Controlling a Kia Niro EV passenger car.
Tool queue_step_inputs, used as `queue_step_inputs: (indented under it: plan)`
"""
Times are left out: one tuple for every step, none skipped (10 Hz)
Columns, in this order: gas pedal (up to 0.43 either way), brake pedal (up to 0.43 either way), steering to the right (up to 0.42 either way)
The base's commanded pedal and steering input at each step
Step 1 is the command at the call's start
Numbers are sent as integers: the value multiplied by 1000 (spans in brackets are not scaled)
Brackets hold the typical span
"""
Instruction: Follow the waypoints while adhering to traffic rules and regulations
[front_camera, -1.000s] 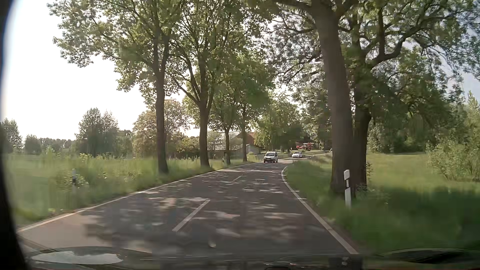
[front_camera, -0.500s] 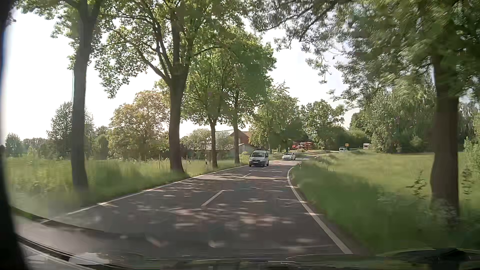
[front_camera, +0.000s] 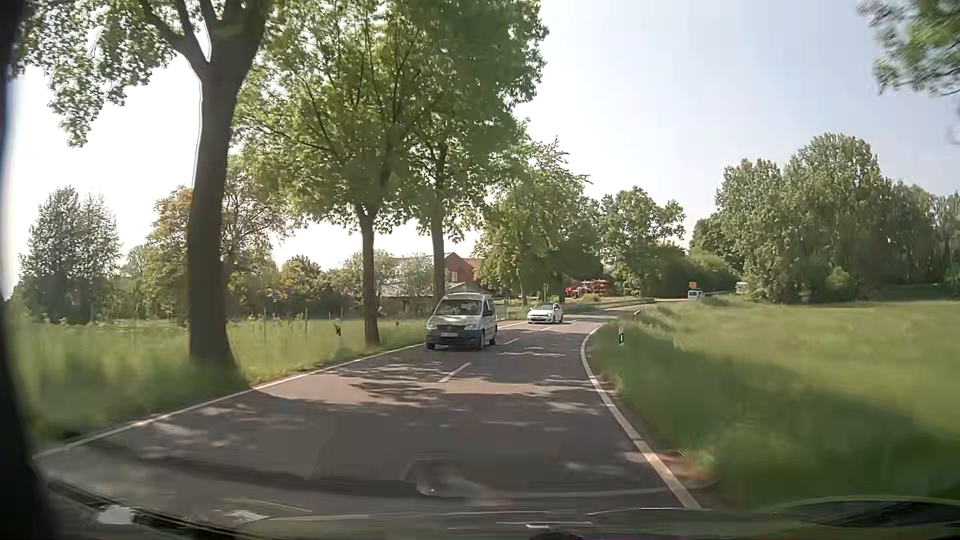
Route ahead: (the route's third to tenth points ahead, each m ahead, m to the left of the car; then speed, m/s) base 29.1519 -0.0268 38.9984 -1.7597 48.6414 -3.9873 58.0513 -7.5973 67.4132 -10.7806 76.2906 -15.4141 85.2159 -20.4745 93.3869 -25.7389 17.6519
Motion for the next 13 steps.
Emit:
queue_step_inputs:
  plan:
    - [157, 0, 23]
    - [169, 0, 23]
    - [169, 0, 23]
    - [169, 0, 23]
    - [169, 0, 23]
    - [157, 0, 25]
    - [157, 0, 32]
    - [157, 0, 36]
    - [157, 0, 36]
    - [157, 0, 38]
    - [157, 0, 38]
    - [150, 0, 39]
    - [150, 0, 39]
